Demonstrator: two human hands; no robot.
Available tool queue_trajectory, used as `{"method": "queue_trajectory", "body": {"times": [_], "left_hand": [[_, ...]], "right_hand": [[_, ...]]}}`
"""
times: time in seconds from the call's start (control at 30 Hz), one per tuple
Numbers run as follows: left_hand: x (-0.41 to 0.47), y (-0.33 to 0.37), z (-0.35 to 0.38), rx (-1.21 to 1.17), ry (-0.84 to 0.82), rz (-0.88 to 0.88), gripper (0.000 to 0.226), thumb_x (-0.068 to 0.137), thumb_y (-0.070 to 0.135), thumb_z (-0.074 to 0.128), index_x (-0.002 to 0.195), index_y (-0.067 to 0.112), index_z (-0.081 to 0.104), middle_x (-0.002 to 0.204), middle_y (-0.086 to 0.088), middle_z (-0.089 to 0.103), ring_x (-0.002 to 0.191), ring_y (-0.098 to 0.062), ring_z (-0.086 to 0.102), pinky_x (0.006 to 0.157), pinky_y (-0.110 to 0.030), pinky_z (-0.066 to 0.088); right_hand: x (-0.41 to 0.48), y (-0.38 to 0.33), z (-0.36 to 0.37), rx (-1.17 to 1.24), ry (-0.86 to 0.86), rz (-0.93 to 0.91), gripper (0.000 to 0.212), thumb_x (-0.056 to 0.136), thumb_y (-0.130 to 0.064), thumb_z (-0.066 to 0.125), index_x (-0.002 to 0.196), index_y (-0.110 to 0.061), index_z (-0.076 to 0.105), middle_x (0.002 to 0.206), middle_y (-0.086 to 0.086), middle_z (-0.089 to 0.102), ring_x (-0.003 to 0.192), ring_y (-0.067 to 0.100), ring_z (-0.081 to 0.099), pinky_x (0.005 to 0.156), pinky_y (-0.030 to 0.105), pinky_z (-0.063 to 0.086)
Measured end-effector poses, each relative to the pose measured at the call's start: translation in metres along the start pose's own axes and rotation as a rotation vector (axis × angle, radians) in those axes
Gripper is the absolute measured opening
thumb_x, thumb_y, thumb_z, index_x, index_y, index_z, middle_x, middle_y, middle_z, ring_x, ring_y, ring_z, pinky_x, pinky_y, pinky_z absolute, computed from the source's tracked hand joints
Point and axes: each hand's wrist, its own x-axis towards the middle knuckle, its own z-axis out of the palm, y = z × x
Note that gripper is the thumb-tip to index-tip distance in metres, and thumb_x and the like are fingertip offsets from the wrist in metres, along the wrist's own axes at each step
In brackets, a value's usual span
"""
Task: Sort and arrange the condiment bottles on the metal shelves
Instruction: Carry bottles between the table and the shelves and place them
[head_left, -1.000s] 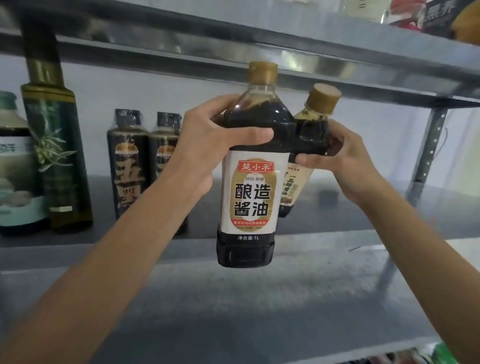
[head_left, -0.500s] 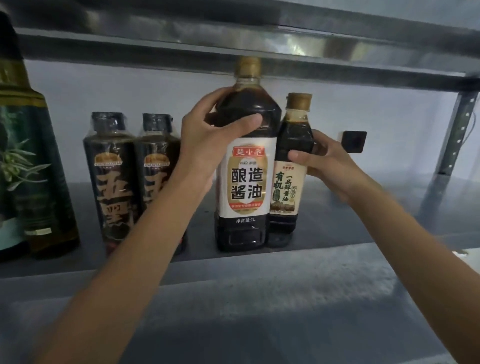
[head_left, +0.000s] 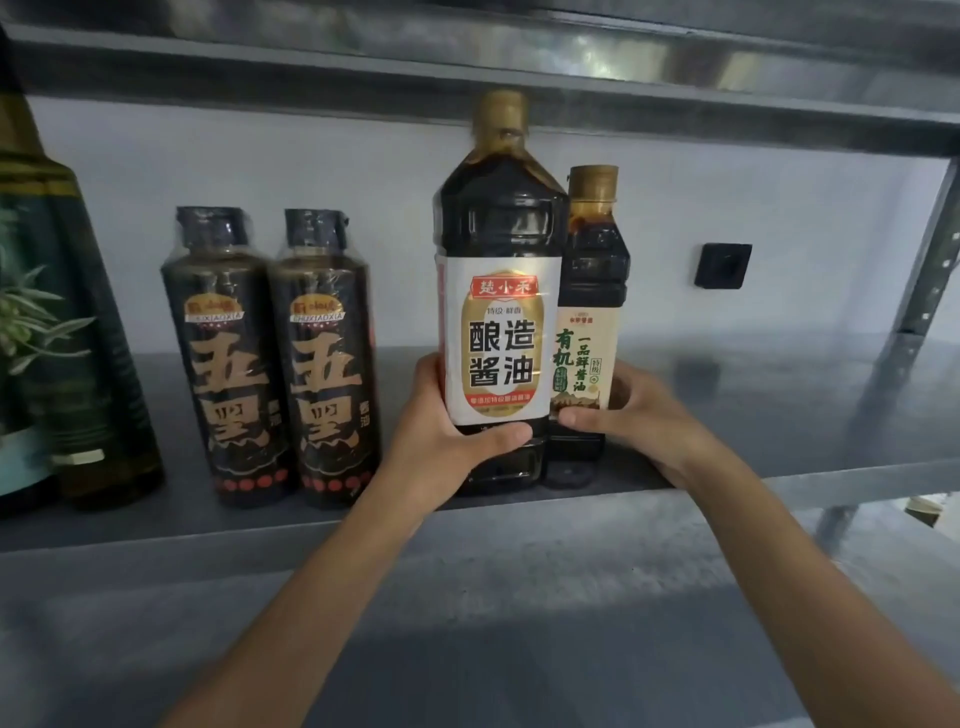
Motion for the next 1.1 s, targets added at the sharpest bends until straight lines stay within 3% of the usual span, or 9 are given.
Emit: {"method": "queue_trajectory", "body": {"times": [0.27, 0.43, 0.53, 0.6, 0.7, 0.8, 0.9, 0.97, 1.1], "left_hand": [[0.007, -0.003, 0.000, 0.038, -0.035, 0.008, 0.071, 0.073, 0.017, 0.080, 0.119, 0.033, 0.029, 0.105, 0.024, 0.050, 0.093, 0.005, 0.050, 0.074, -0.008, 0.037], [-0.002, -0.004, 0.002, 0.192, -0.008, 0.055, 0.072, 0.080, 0.029, 0.073, 0.137, 0.023, 0.027, 0.110, 0.024, 0.048, 0.110, -0.004, 0.049, 0.083, -0.012, 0.039], [-0.028, -0.012, 0.004, 0.680, 0.068, 0.128, 0.075, 0.087, 0.048, 0.056, 0.145, 0.017, 0.019, 0.131, 0.003, 0.051, 0.116, -0.019, 0.054, 0.079, -0.030, 0.047], [-0.051, -0.025, 0.007, 0.981, 0.167, 0.212, 0.078, 0.088, 0.052, 0.045, 0.144, 0.002, 0.025, 0.129, -0.014, 0.055, 0.111, -0.029, 0.057, 0.079, -0.038, 0.051], [-0.089, -0.058, 0.017, 1.044, 0.194, 0.502, 0.065, 0.092, 0.041, 0.050, 0.139, -0.003, 0.041, 0.136, -0.030, 0.046, 0.121, -0.043, 0.047, 0.103, -0.049, 0.038], [-0.125, -0.097, 0.041, 1.009, 0.005, 0.667, 0.059, 0.090, 0.038, 0.046, 0.138, 0.004, 0.043, 0.145, -0.029, 0.034, 0.131, -0.044, 0.034, 0.108, -0.050, 0.028], [-0.161, -0.121, 0.074, 0.942, -0.320, 0.624, 0.063, 0.084, 0.041, 0.051, 0.136, 0.006, 0.046, 0.141, -0.027, 0.040, 0.123, -0.042, 0.039, 0.100, -0.050, 0.038], [-0.183, -0.128, 0.095, 0.939, -0.530, 0.568, 0.070, 0.071, 0.040, 0.075, 0.130, 0.006, 0.055, 0.133, -0.027, 0.050, 0.113, -0.041, 0.049, 0.088, -0.050, 0.050], [-0.226, -0.125, 0.125, 0.957, -0.824, 0.619, 0.074, 0.062, 0.038, 0.084, 0.124, 0.005, 0.059, 0.121, -0.025, 0.059, 0.101, -0.040, 0.059, 0.084, -0.048, 0.053]], "right_hand": [[-0.009, 0.001, -0.003, 0.018, -0.004, -0.016, 0.048, 0.067, -0.022, 0.079, 0.107, -0.036, 0.059, 0.107, -0.014, 0.069, 0.103, 0.004, 0.062, 0.088, 0.025, 0.047], [-0.017, 0.001, 0.001, -0.042, 0.020, -0.037, 0.044, 0.077, -0.023, 0.074, 0.115, -0.034, 0.055, 0.110, -0.019, 0.066, 0.101, -0.003, 0.061, 0.082, 0.015, 0.046], [-0.031, 0.006, 0.005, -0.266, 0.123, -0.034, 0.046, 0.082, -0.039, 0.067, 0.125, -0.029, 0.053, 0.115, -0.020, 0.062, 0.100, -0.004, 0.059, 0.087, 0.022, 0.048], [-0.052, 0.016, 0.011, -0.579, 0.271, -0.058, 0.043, 0.089, -0.049, 0.054, 0.126, -0.027, 0.054, 0.111, -0.015, 0.063, 0.095, 0.004, 0.061, 0.086, 0.028, 0.047], [-0.102, 0.043, 0.019, -0.888, 0.378, -0.210, 0.057, 0.095, -0.058, 0.033, 0.127, -0.018, 0.057, 0.127, -0.001, 0.060, 0.120, 0.020, 0.054, 0.106, 0.031, 0.032], [-0.169, 0.072, 0.026, -0.926, 0.470, -0.124, 0.049, 0.092, -0.048, 0.045, 0.132, -0.020, 0.052, 0.139, -0.003, 0.049, 0.130, 0.016, 0.042, 0.106, 0.032, 0.035], [-0.249, 0.098, 0.041, -0.897, 0.579, 0.121, 0.046, 0.089, -0.046, 0.045, 0.125, -0.019, 0.056, 0.124, -0.002, 0.060, 0.114, 0.013, 0.051, 0.094, 0.031, 0.046], [-0.306, 0.111, 0.056, -0.888, 0.607, 0.296, 0.042, 0.089, -0.046, 0.046, 0.122, -0.022, 0.057, 0.118, -0.006, 0.063, 0.108, 0.012, 0.055, 0.086, 0.029, 0.049], [-0.412, 0.110, 0.086, -0.897, 0.707, 0.641, 0.046, 0.090, -0.054, 0.046, 0.122, -0.024, 0.058, 0.117, -0.009, 0.063, 0.106, 0.013, 0.059, 0.082, 0.021, 0.044]]}}
